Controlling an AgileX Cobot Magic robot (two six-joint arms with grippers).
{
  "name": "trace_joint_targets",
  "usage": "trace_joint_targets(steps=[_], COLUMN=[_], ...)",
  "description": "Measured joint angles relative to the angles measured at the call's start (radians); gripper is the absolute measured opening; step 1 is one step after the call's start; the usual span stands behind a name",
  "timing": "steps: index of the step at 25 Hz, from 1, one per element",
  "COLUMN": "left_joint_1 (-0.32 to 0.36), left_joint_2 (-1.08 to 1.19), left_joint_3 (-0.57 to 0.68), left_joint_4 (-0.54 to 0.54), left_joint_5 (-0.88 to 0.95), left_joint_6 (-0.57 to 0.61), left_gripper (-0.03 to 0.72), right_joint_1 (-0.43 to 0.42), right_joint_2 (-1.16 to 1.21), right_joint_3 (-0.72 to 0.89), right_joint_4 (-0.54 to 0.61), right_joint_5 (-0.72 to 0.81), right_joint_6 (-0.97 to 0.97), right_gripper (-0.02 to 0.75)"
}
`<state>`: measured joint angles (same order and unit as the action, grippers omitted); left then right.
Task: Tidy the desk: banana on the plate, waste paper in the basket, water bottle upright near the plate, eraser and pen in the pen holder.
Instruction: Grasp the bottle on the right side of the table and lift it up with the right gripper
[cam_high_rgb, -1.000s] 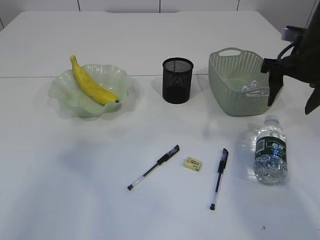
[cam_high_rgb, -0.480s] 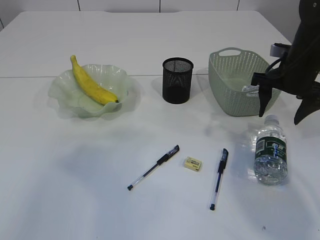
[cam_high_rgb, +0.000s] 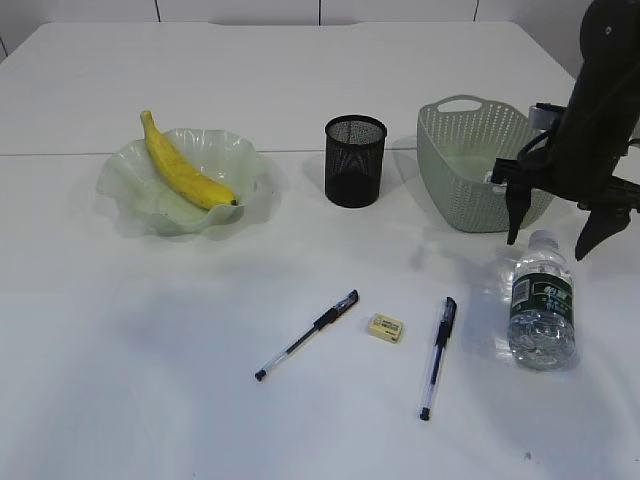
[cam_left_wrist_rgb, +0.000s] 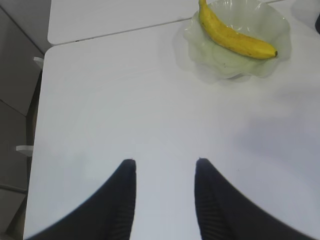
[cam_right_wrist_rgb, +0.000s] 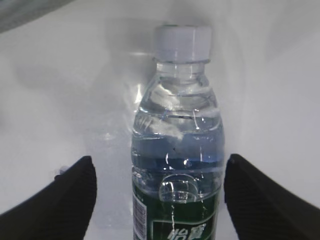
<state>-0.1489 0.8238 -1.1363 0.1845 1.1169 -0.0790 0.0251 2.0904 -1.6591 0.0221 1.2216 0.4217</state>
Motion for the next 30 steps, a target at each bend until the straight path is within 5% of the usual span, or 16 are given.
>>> trace_joint_targets(steps=[30], left_joint_1=[0.000], left_joint_2=[0.000], left_joint_3=[0.000], left_joint_4=[0.000], left_joint_5=[0.000], left_joint_6=[0.000], left_gripper=[0.276], right_joint_1=[0.000], right_joint_2=[0.034], right_joint_3=[0.000], right_joint_4=[-0.043], right_joint_5=[-0.002], right_joint_6=[0.036], right_gripper=[0.588])
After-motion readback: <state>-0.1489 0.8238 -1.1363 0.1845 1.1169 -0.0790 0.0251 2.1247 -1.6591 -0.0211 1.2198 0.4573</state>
